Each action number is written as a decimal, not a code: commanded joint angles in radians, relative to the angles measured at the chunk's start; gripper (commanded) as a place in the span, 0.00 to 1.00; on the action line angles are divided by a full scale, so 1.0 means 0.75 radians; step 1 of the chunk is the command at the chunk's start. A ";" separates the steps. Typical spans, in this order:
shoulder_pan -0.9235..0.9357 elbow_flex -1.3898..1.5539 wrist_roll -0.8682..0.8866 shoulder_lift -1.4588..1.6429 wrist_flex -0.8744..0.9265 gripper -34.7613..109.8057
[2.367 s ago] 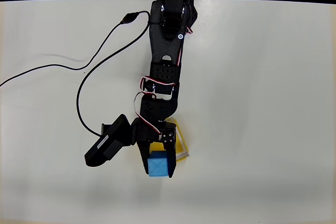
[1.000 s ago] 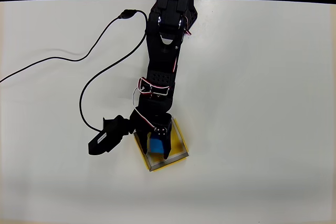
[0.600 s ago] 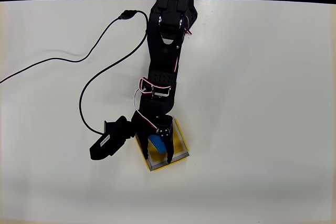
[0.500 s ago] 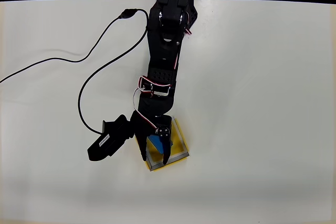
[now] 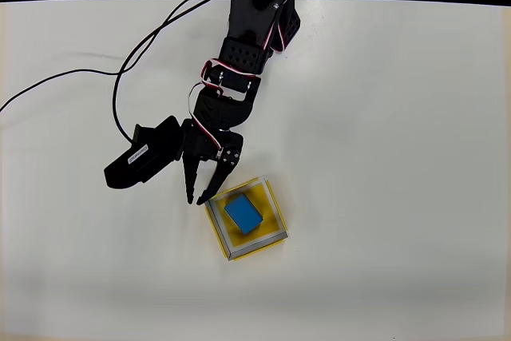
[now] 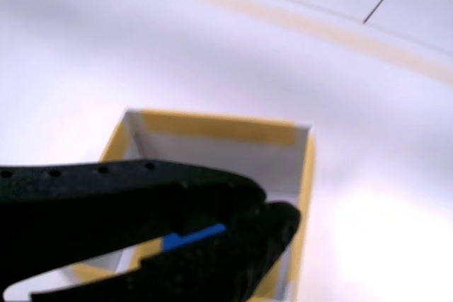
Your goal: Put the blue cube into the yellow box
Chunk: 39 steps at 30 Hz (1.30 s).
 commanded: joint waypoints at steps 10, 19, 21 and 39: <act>-0.176 0.571 0.031 0.712 0.235 0.24; -0.262 0.634 0.141 0.978 0.820 0.24; -0.274 0.634 0.151 1.029 0.980 0.24; -0.292 0.634 0.190 1.229 1.712 0.24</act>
